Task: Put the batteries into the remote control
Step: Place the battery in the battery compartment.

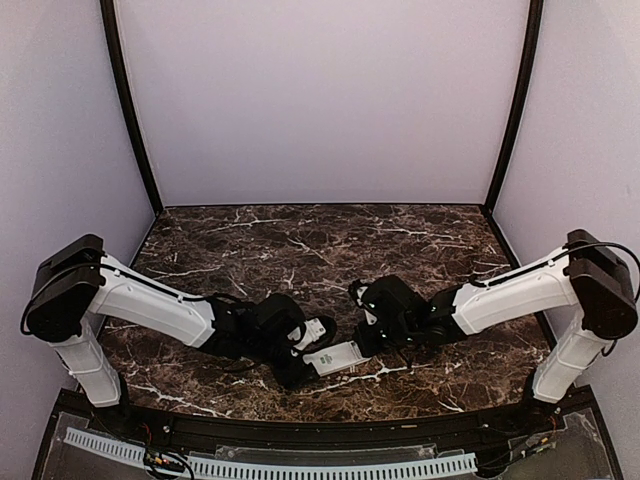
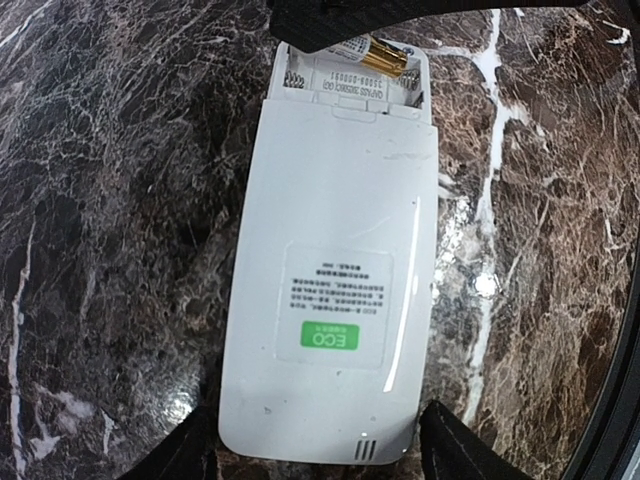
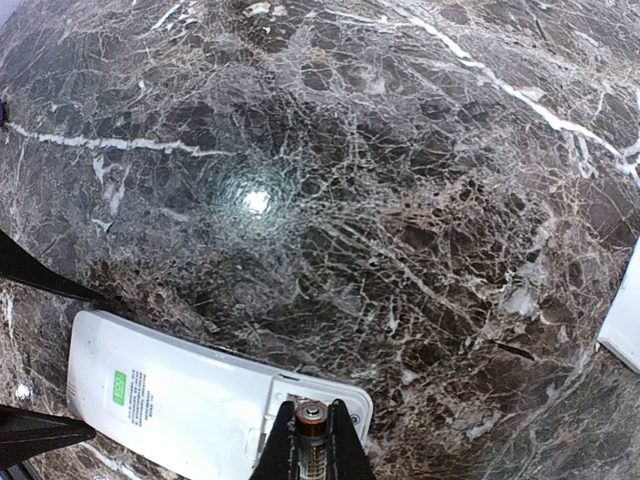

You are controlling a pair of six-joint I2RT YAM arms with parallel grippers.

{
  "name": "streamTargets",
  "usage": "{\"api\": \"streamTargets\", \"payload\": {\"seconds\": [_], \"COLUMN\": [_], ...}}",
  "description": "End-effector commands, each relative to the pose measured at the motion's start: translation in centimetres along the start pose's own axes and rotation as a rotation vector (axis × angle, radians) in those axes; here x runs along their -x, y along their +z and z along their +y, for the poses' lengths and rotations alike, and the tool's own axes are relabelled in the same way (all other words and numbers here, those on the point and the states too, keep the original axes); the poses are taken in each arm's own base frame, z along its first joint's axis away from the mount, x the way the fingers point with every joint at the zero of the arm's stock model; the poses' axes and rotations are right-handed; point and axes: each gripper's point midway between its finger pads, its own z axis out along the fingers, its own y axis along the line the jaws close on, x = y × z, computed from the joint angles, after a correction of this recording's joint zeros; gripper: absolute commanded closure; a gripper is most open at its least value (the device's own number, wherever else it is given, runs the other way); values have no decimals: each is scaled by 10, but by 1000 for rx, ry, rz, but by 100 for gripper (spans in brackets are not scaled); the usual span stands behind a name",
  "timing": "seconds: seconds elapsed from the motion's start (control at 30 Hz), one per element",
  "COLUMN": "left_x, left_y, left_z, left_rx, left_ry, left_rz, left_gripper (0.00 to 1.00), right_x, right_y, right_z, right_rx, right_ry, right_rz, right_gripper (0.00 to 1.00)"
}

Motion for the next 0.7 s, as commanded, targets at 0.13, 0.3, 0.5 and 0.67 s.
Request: {"api": "streamTargets", "payload": {"seconds": [0.13,0.3,0.5,0.67], "left_x": [-45,-39,-35,-39], "left_y": [11,12,21,26], "left_z": [-2,-5,-4,-4], "left_rx": [-30,-47,-51,-53], "left_ry": [1,24,50,52], "left_rz": [162,140,129,141], "left_gripper": [31,30,29,30], "right_x": [-1,4,-2,-1], "right_y": [4,5,10,14], "right_z": [0,2,-3,-2], "right_rx": [5,5,-16,-11], "right_ry": [4,-17,-33,-47], "right_rz": [-31,-41,-37,-52], "right_gripper": [100,100,100,100]}}
